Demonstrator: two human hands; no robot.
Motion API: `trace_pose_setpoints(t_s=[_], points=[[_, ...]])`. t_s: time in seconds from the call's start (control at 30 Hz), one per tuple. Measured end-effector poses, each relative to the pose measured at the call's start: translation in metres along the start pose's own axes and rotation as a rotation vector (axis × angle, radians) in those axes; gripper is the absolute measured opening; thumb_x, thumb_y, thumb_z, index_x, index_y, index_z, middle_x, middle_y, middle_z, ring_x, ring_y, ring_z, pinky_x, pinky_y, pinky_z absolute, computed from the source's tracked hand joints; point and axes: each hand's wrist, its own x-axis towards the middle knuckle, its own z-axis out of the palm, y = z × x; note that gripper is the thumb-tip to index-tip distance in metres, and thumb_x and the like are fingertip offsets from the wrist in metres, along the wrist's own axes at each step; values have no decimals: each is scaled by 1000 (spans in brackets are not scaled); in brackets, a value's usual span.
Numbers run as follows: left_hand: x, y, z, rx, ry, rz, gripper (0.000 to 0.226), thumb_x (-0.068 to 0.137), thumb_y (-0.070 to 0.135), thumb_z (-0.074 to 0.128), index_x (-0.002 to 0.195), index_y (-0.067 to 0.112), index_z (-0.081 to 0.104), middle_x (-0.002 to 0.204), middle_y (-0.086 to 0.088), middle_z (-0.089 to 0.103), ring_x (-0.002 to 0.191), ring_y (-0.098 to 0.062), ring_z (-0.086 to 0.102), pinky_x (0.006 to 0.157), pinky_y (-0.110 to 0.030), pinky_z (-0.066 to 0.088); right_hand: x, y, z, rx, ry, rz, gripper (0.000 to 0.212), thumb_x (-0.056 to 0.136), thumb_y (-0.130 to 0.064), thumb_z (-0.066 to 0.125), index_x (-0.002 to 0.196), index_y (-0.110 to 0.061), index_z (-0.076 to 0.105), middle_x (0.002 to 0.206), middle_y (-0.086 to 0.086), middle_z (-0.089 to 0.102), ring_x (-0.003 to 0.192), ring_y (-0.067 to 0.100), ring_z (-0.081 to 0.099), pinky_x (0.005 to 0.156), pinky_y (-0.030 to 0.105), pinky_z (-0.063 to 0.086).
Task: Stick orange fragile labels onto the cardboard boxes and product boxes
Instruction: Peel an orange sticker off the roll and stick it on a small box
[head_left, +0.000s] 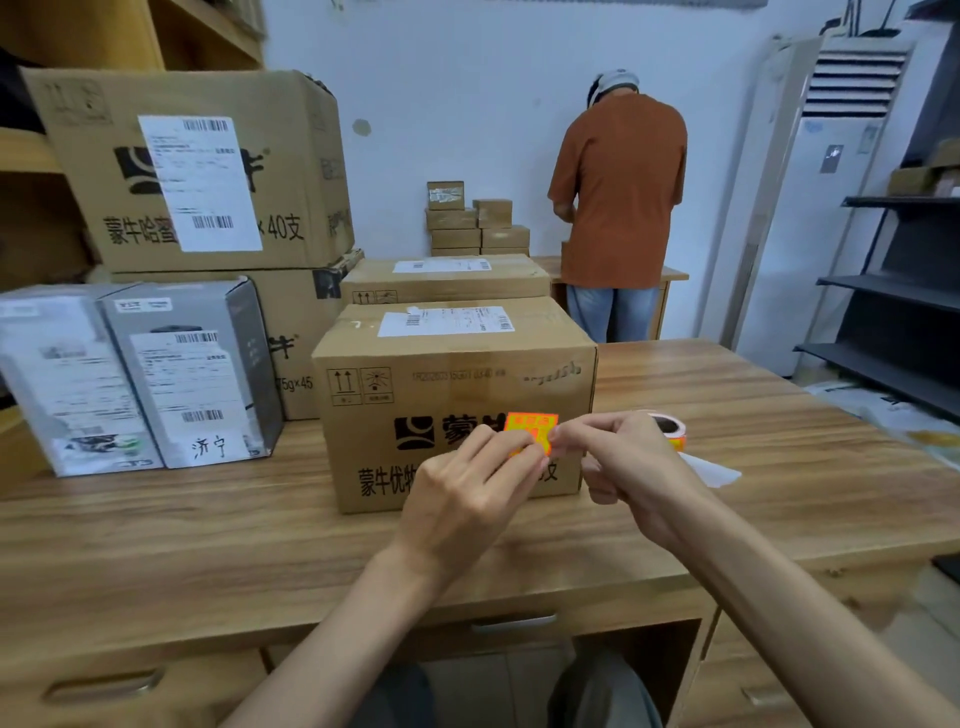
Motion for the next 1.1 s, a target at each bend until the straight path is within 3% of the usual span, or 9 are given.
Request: trace_pose_setpoints(t_s=[0.1,0.2,0.3,0.4,0.53,0.63,0.77,0.87,1.1], points=[[-4,-8,-14,-169,-12,-213,17,97,24,71,100,9,78,99,-1,72,81,-18,66,66,-30,56,-1,-3,5,-62,-29,-57,14,92,-8,63,87,0,72,42,-12,49,39,7,26,47,24,23],[-4,-20,-32,-353,-48,-670,15,93,27,73,103,17,78,94,8,69,78,-11,62,68,-30,53,2,-3,12,-122,-79,-143,13,94,-9,63,90,-1,73,41,-13,48,42,6,29,45,22,23],[-1,-33,-46,-560,-121,-1032,9,87,29,79,95,24,81,86,10,73,69,-7,61,59,-30,49,6,-3,23,-100,-122,-241,9,93,-2,64,90,4,71,46,-12,55,41,1,43,42,11,31],[-2,-40,-61,-713,-145,-1214,6,88,24,77,91,22,82,71,11,72,56,-7,52,46,-28,44,11,0,37,-98,-158,-310,10,91,1,66,91,9,70,59,-7,63,43,-5,50,45,7,38],[-10,-51,-74,-753,-180,-1240,6,89,21,77,89,24,82,81,8,75,61,-2,57,50,-27,49,18,4,55,-151,-187,-367,7,90,-3,68,89,2,73,72,13,67,54,-4,55,55,8,42],[-17,-63,-78,-724,-180,-1242,4,87,18,78,89,20,82,79,5,75,62,-4,57,51,-26,48,25,7,66,-181,-221,-406,8,90,-9,71,84,-10,75,78,6,73,74,6,64,70,19,51],[-19,-78,-85,-700,-122,-1200,3,85,14,79,88,13,81,77,6,75,66,3,59,60,-14,46,34,8,86,-277,-132,-510,9,88,-17,74,79,-19,75,76,-5,71,71,4,59,68,28,48],[-19,-89,-89,-619,-84,-1156,1,84,17,81,85,19,81,84,2,77,73,-1,62,67,-14,47,39,5,103,-370,-10,-618,10,86,-26,76,77,-25,74,80,-7,67,76,10,61,71,40,52],[-17,-110,-92,-501,36,-1122,8,84,15,82,80,22,80,81,0,74,69,-2,57,65,-15,45,48,-2,137,-582,187,-828,14,88,-34,74,78,-24,72,74,-11,56,75,8,52,73,31,38]])
